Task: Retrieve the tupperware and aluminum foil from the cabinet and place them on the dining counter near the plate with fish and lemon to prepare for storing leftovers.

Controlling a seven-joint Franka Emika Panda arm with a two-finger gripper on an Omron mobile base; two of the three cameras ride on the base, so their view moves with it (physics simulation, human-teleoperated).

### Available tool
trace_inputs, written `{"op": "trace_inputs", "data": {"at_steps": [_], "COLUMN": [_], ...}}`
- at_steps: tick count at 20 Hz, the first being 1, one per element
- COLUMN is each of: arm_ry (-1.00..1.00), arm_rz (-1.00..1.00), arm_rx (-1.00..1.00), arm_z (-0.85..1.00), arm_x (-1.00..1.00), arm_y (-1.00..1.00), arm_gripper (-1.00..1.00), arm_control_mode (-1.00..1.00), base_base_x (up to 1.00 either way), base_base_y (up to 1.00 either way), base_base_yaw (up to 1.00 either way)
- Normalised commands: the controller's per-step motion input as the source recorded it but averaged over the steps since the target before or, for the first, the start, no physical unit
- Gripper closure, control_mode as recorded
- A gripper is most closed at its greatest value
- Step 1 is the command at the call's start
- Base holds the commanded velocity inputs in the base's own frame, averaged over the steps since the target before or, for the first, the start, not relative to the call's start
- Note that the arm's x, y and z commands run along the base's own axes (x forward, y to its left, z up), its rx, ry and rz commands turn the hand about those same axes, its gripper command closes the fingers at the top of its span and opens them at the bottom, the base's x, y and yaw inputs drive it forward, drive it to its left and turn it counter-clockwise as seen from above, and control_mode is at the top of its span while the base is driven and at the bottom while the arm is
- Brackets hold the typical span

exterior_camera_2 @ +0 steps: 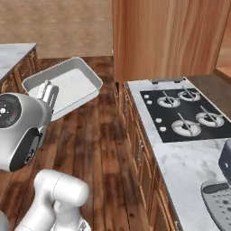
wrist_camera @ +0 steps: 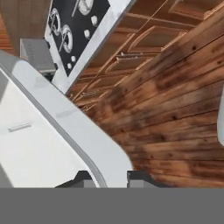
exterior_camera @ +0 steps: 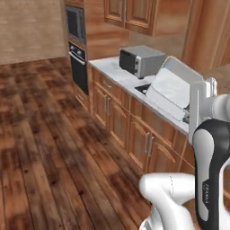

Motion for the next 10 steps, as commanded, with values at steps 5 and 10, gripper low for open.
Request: {"op": "trace_inputs", "data": {"at_steps": [5, 10], "arm_ry": [0.0, 0.0], "arm_rz": [0.0, 0.0], "arm_rx": [0.0, 0.0], "arm_z": [0.0, 0.0], "arm_x": [0.0, 0.0], "arm_y": [0.0, 0.0], "arm_gripper": [1.0, 1.0], "arm_control_mode": [1.0, 1.0], "base_base_x": [0.53, 0.83], "base_base_y": [0.05, 0.32], "base_base_yaw": [0.76, 0.59]}}
